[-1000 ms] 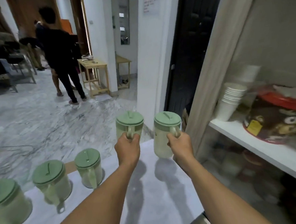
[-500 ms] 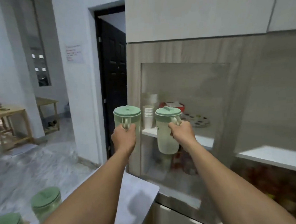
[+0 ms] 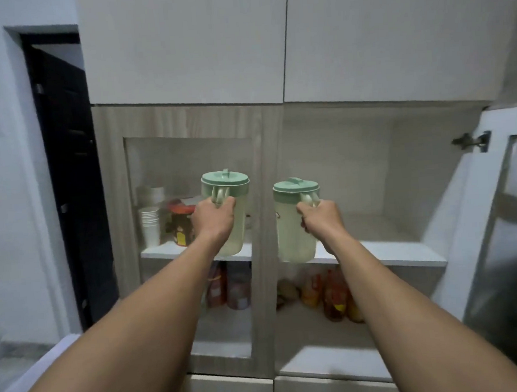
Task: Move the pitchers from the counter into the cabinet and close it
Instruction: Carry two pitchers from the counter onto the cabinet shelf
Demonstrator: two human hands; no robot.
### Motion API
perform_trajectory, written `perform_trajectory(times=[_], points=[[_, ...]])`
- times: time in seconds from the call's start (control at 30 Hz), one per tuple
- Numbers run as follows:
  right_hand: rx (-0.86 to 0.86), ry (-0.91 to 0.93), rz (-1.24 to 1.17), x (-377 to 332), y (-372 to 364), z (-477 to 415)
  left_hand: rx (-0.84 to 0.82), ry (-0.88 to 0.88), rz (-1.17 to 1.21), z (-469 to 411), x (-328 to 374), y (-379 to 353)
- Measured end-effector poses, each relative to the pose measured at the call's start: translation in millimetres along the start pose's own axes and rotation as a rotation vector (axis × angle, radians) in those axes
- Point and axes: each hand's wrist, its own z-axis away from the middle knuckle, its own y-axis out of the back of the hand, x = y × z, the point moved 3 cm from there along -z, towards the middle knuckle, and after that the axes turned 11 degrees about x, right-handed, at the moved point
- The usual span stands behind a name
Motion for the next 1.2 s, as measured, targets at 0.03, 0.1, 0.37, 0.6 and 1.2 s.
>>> perform_trajectory(times=[0.03, 0.1, 0.37, 0.6, 1.2], points=[[0.02, -0.006, 0.007, 3, 17, -6, -0.005, -0.004, 0.004, 7, 7, -12], [0.048, -0.016, 0.01, 10, 45, -16, -0.023, -0.004, 0.005, 20, 19, -34], [0.123, -0.039, 0.023, 36, 147, -68, -0.155, 0.048, 0.126, 79, 47, -138], [0.172, -0.083, 0.045, 76, 188, -125, -0.243, 0.068, 0.148, 93, 43, -226], [0.284, -0.126, 0.048, 178, 140, -329, -0.311, 0.123, 0.096, 0, -31, -460]])
